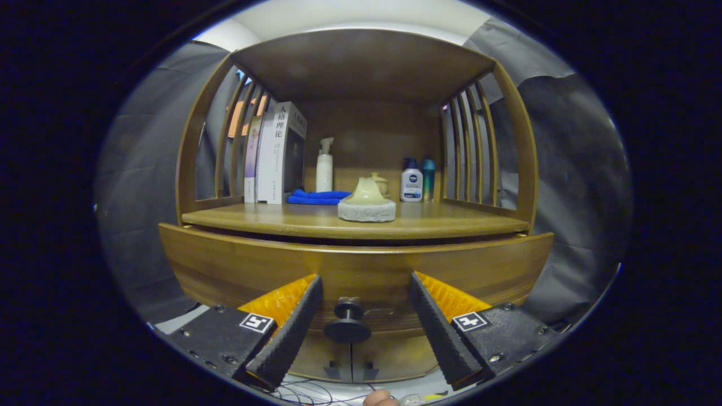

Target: Pull open the drawer, take out the items inside it, and place them on the countertop above the cabinet.

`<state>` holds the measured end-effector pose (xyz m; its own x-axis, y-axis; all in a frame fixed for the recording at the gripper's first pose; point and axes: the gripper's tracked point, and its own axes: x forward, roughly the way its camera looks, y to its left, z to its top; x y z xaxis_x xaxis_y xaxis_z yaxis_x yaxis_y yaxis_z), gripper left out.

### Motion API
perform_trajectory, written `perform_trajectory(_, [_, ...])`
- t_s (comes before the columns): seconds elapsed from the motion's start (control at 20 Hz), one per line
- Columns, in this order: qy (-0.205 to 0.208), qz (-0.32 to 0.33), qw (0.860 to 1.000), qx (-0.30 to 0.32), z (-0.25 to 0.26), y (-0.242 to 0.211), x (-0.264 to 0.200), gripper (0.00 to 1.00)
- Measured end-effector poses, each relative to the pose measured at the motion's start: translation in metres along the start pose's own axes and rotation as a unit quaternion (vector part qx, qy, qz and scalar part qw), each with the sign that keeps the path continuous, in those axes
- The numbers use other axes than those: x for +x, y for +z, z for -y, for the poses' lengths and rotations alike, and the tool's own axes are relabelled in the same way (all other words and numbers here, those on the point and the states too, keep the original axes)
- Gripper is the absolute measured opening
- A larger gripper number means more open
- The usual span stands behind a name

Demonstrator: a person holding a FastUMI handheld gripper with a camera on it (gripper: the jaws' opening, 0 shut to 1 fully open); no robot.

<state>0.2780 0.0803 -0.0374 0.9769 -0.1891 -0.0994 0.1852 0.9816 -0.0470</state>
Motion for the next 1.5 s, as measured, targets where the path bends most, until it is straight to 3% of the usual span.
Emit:
perform_trajectory(1.0, [0.014, -0.029, 0.999, 0.009, 0.007, -0.005, 0.034, 1.0])
perform_trajectory(1.2, [0.031, -0.029, 0.998, 0.034, 0.007, 0.011, 0.02, 1.0])
perform_trajectory(1.5, [0.051, 0.009, 0.998, 0.022, 0.018, 0.043, -0.043, 1.0])
